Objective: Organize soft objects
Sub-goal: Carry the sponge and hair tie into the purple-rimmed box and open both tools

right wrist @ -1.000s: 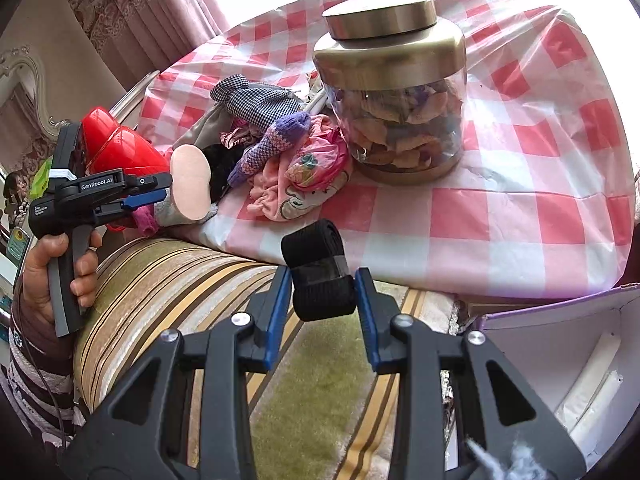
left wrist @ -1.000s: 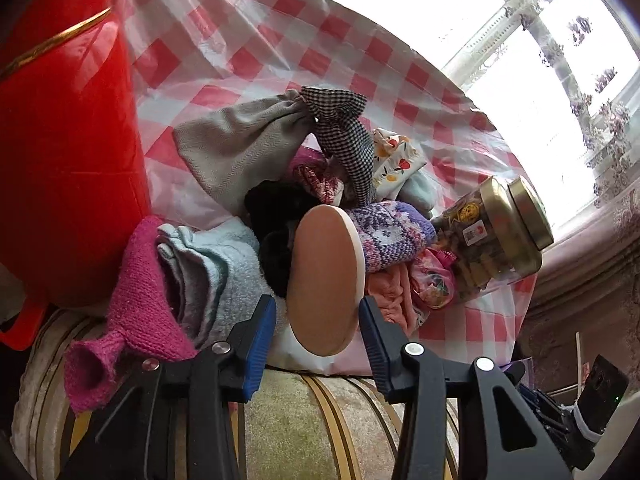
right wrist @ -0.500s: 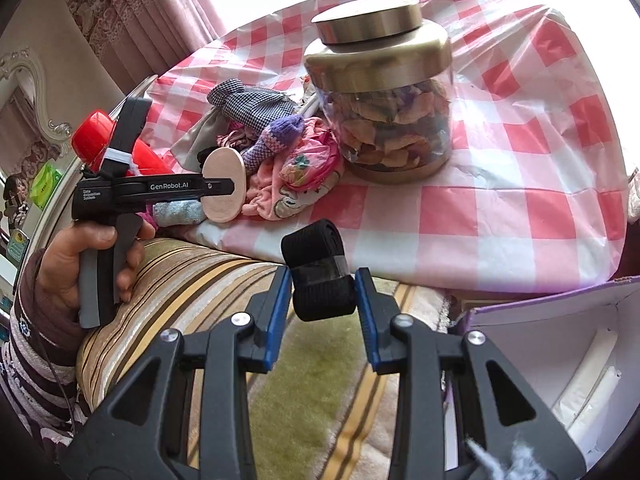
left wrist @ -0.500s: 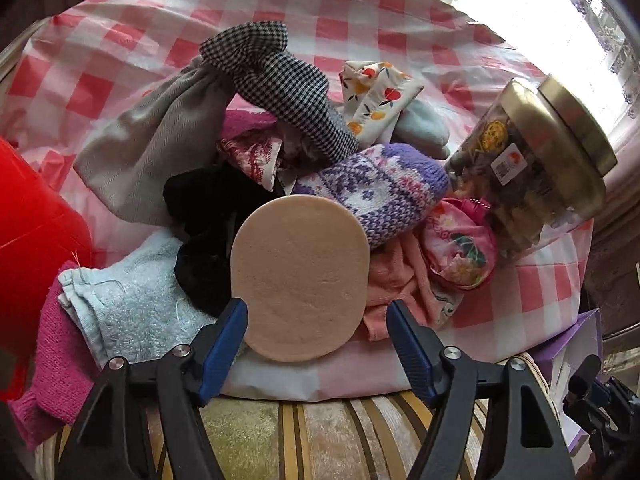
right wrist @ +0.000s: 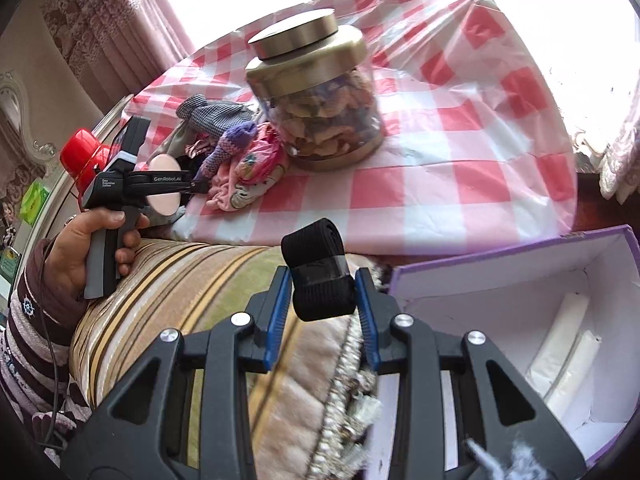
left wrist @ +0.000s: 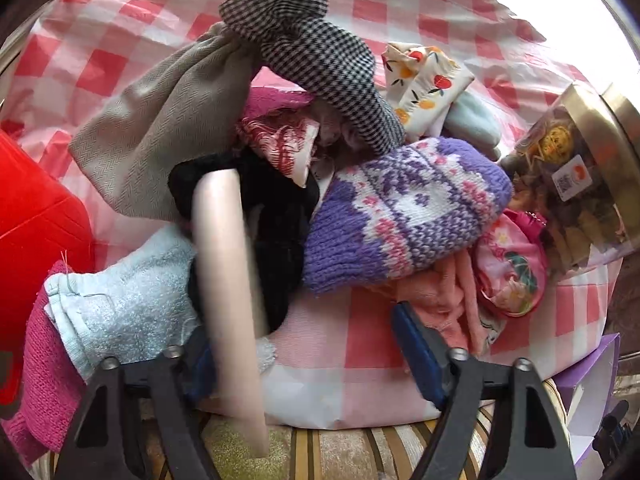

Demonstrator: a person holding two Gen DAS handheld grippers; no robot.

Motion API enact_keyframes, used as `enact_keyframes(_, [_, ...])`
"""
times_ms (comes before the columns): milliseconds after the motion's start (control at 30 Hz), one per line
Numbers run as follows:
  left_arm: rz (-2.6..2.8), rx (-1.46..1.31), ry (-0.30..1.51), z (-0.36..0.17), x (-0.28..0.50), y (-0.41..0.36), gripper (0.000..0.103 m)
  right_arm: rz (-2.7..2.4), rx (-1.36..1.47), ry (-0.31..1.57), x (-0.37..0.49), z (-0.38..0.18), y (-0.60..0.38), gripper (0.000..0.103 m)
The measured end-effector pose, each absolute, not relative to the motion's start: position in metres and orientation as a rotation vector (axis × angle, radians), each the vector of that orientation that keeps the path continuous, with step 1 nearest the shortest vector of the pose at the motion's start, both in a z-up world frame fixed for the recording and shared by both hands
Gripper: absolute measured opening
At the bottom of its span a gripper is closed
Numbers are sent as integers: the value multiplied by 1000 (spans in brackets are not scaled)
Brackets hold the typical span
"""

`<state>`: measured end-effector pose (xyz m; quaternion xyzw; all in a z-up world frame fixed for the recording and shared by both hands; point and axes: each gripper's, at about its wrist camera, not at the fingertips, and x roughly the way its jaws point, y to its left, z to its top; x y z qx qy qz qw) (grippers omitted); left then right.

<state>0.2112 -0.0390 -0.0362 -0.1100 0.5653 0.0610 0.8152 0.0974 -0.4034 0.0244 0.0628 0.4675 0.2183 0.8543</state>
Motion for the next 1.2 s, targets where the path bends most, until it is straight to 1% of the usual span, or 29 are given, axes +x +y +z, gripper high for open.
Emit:
enact_keyframes(33, [134, -240, 1207, -38, 210, -36, 41, 449, 136, 980, 96, 25, -409, 37])
enact_keyframes(67, [142, -242, 1203, -38, 209, -34, 34, 438, 143, 977, 94, 26, -415, 37])
enact_keyframes(100, [150, -244, 1199, -37, 206, -32, 33, 428, 149, 974, 91, 26, -422, 37])
enact_keyframes(133, [150, -253, 1194, -35, 203, -30, 24, 417, 157, 971, 90, 27, -428, 37])
enact_keyframes(167, [143, -257, 1184, -32, 199, -28, 18, 403, 164, 969, 88, 27, -435, 37])
enact_keyframes(200, [140, -257, 1175, -30, 195, -27, 16, 389, 171, 967, 86, 27, -443, 37])
enact_keyframes(267, [145, -246, 1160, -25, 186, -27, 7, 364, 189, 967, 82, 25, -456, 37])
enact_keyframes(467, [141, -197, 1125, -11, 173, -39, 7, 294, 224, 953, 70, 26, -492, 37])
enact_keyframes(700, [33, -151, 1032, 31, 150, -86, 7, 134, 284, 936, 62, 28, -551, 37])
enact_keyframes(833, [-137, -151, 999, 49, 152, -140, 7, 54, 290, 933, 59, 26, -575, 37])
enact_keyframes(967, [-349, -139, 1004, 59, 146, -207, 7, 2, 306, 933, 60, 23, -592, 37])
enact_keyframes(1200, [-620, -60, 1091, 47, 131, -322, 7, -46, 282, 931, 70, 23, -607, 37])
